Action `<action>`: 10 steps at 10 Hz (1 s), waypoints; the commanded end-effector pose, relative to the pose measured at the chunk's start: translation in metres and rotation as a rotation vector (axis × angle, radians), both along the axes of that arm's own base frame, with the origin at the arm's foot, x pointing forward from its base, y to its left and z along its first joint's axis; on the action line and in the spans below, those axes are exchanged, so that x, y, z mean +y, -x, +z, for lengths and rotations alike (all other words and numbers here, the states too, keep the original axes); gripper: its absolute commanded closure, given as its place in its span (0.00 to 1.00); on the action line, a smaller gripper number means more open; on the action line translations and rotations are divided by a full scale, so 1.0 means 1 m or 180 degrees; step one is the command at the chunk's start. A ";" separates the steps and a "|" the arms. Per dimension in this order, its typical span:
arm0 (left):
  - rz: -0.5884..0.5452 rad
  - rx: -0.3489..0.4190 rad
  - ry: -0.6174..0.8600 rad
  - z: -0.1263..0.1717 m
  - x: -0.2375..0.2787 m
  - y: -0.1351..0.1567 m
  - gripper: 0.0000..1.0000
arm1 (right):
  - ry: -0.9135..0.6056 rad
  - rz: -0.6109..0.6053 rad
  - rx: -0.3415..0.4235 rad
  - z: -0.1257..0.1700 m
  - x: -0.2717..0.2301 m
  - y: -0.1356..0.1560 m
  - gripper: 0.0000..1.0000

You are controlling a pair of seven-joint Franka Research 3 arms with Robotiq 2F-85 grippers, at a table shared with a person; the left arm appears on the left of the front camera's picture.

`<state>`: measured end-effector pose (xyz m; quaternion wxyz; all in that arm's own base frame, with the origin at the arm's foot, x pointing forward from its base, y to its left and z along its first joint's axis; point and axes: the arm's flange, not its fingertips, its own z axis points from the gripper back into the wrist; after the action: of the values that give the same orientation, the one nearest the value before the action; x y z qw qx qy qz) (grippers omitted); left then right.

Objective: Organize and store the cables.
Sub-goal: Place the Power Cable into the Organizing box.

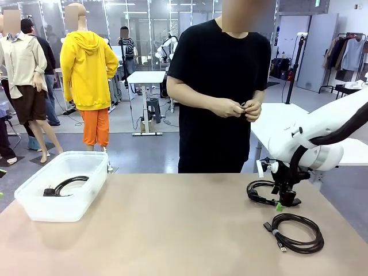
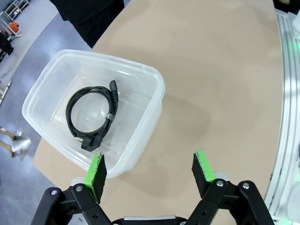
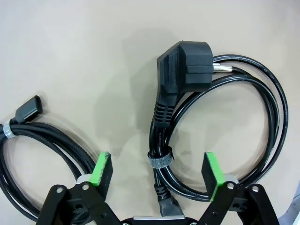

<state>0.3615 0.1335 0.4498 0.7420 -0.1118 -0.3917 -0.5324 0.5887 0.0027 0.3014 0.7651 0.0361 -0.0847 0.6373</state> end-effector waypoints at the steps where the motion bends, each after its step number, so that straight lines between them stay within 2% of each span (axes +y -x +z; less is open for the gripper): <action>1: 0.0041 0.0013 0.0006 0.001 -0.002 0.002 0.07 | 0.0146 -0.0101 0.0037 -0.001 0.006 -0.010 0.60; 2: 0.0041 0.0013 0.0006 0.001 -0.002 0.002 0.07 | 0.0131 -0.0087 0.0042 0.000 0.008 -0.011 0.89; 3: 0.0041 0.0013 0.0006 0.001 -0.002 0.002 0.07 | 0.0169 -0.0069 0.0057 0.001 0.011 -0.011 1.00; 6: 0.0041 0.0013 0.0006 0.001 -0.002 0.002 0.07 | 0.0262 -0.0068 0.0091 -0.003 0.014 -0.011 0.97; 8: 0.0041 0.0013 0.0006 0.001 -0.002 0.002 0.07 | 0.0325 -0.0056 0.0117 -0.003 0.014 -0.012 1.00; 10: 0.0041 0.0013 0.0006 0.001 -0.002 0.002 0.07 | 0.0349 -0.0035 0.0032 0.016 0.020 -0.013 1.00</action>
<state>0.3614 0.1335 0.4498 0.7420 -0.1118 -0.3917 -0.5324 0.5975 0.0182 0.3062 0.7628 0.0079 -0.0530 0.6445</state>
